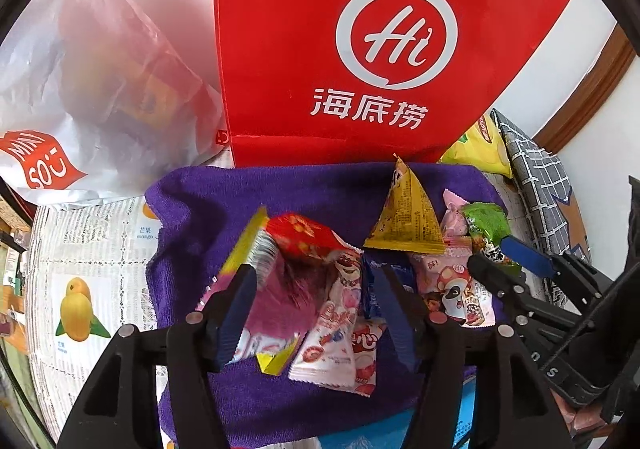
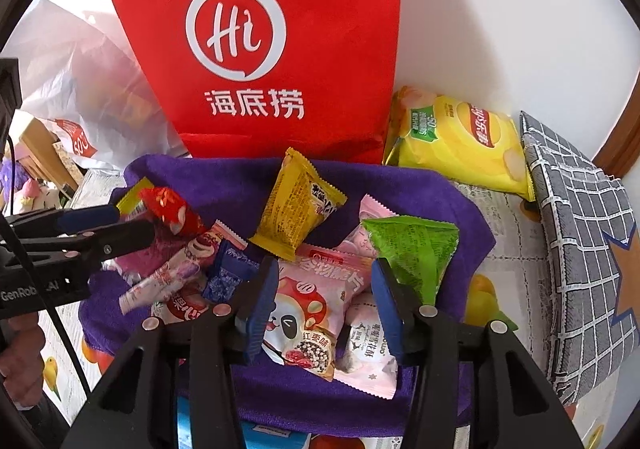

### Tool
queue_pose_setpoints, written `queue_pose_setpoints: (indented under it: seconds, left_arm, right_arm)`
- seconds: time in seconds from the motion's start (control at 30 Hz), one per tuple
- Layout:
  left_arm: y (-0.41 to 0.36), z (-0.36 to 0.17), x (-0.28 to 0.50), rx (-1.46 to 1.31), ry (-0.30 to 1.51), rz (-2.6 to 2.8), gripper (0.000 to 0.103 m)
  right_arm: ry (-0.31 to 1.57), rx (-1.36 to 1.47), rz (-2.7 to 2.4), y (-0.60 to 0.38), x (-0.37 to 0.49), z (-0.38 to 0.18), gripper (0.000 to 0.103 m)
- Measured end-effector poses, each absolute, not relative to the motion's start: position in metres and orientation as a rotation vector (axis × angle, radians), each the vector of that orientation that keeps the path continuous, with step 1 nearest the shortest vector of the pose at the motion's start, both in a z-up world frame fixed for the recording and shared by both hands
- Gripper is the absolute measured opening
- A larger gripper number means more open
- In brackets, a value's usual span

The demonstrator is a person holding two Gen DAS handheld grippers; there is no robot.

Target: Organize snacks

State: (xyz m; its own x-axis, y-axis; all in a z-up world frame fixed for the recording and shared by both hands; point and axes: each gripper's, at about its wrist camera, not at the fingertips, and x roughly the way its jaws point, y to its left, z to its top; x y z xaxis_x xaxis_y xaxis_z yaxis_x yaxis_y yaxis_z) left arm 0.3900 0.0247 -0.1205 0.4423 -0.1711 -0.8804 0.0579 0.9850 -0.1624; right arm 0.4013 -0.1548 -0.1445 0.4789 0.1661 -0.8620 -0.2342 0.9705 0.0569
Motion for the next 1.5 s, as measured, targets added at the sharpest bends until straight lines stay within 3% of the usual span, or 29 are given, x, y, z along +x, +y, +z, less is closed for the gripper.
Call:
queue_pose_setpoints:
  seconds: [0.37,0.57,0.7,0.8,1.03,1.3,1.4,1.5]
  left_arm:
    - [0.025,-0.115,0.387,-0.129,1.098,-0.153,0.066]
    - [0.021,-0.103,0.379,-0.108,1.073,-0.152,0.069]
    - [0.024,-0.087,0.371,-0.127,1.054,-0.146,0.07]
    - [0.023,-0.07,0.359,-0.122,1.004,-0.139,0.077]
    - [0.018,-0.04,0.314,-0.1,0.925,-0.116,0.084]
    - [0.013,-0.009,0.25,-0.104,0.861,-0.108,0.086]
    - [0.009,0.001,0.219,-0.098,0.837,-0.111,0.092]
    - [0.0,0.009,0.187,-0.078,0.813,-0.119,0.095]
  right_arm:
    - [1.05,-0.058,0.219,-0.162,0.404,-0.145,0.049]
    - [0.996,-0.019,0.208,-0.168,0.395,-0.119,0.062]
    - [0.921,0.01,0.194,-0.174,0.38,-0.091,0.081]
    - [0.874,0.031,0.192,-0.178,0.366,-0.069,0.086]
    - [0.811,-0.001,0.171,-0.178,0.324,-0.031,0.091]
    - [0.831,0.022,0.13,-0.19,0.262,-0.008,0.091]
    - [0.817,0.028,0.103,-0.195,0.234,0.001,0.091]
    - [0.805,0.057,0.107,-0.202,0.204,0.007,0.098]
